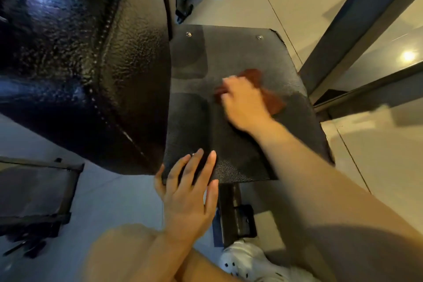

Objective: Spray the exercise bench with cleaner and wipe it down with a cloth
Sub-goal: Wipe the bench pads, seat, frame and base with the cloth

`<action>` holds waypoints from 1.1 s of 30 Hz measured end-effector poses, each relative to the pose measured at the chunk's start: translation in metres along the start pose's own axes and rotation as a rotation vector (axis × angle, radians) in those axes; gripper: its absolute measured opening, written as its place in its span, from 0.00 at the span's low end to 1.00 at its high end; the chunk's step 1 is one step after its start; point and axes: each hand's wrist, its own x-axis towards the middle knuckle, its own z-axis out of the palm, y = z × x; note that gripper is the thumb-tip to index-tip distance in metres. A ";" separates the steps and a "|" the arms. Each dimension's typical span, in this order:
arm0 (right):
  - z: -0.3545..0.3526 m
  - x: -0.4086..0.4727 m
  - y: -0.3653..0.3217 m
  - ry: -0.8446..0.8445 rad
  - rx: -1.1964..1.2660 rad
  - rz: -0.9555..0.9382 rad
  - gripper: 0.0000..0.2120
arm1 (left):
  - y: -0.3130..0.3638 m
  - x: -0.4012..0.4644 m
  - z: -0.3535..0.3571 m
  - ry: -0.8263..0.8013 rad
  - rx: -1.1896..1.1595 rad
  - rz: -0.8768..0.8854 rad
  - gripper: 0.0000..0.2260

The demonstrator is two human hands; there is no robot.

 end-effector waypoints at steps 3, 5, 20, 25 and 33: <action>0.031 -0.019 -0.069 -0.119 0.085 -0.356 0.24 | -0.004 0.000 -0.002 0.024 -0.018 0.038 0.19; 0.032 -0.025 -0.073 -0.210 0.071 -0.501 0.23 | -0.007 -0.001 -0.002 0.042 -0.035 0.074 0.18; -0.011 -0.085 -0.003 -0.012 -0.031 0.102 0.23 | -0.022 -0.033 -0.013 -0.044 -0.207 0.205 0.19; 0.034 -0.104 -0.086 -0.240 0.127 -0.441 0.25 | -0.028 -0.055 -0.020 0.015 -0.135 0.087 0.19; -0.046 -0.117 0.073 -0.043 -0.069 0.078 0.22 | -0.023 -0.058 -0.008 -0.165 0.001 0.005 0.29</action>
